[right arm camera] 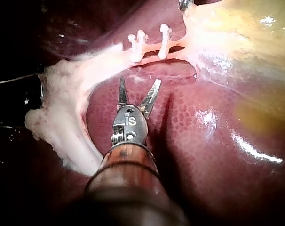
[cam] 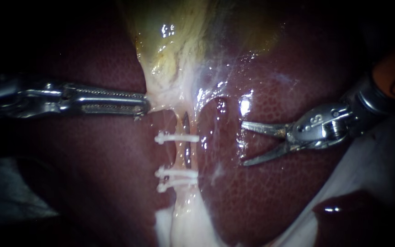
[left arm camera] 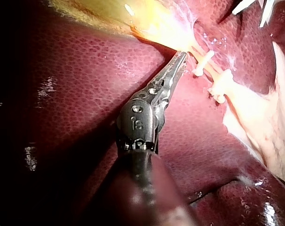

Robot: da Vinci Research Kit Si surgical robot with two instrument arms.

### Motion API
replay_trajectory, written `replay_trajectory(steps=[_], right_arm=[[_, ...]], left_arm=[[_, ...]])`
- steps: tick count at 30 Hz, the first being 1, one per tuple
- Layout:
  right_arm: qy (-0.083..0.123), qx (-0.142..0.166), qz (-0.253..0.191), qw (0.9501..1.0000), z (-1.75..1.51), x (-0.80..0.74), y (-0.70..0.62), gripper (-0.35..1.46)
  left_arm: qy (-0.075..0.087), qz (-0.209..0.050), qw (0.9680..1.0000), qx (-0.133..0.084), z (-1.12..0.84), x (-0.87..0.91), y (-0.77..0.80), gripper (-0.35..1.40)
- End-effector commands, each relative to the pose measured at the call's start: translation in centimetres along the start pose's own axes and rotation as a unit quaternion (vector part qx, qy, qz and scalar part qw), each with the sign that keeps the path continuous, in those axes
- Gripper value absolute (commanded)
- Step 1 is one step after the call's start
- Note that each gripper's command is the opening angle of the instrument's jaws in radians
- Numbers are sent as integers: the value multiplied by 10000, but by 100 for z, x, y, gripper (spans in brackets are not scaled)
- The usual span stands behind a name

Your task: Go to the cutting position left tube

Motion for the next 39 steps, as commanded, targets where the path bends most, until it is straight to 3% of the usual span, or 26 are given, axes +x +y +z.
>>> replay_trajectory(steps=[1, 5, 8, 14, 20, 27, 32, 39], right_arm=[[-1, -2, 0, 10000, 0, 0, 0, 144], [-1, -2, 0, 10000, 0, 0, 0, 144], [-1, -3, 1, 10000, 0, 0, 0, 144], [23, 66, 3, 10000, 1, 2, 0, 144], [258, 371, 3, 9990, 17, 14, -8, 144], [637, 766, 431, 9941, 50, 34, -25, 144], [714, 950, 607, 9911, 79, 40, -30, 144], [724, 1099, 729, 9886, 115, 37, -29, 144]], left_arm=[[-1, -2, 10000, -3, -1, 1, 0, -35], [-19, -25, 10000, -63, -15, 9, 2, -35], [-20, -57, 10000, 13, -35, 20, 5, -35], [152, -76, 9998, 81, -71, 42, 10, -35], [173, -50, 9998, 100, -69, 42, 15, -35], [175, -51, 9998, 107, -68, 42, 16, -35], [177, -53, 9998, 115, -67, 42, 18, -35], [178, -54, 9998, 119, -66, 42, 19, -35]])
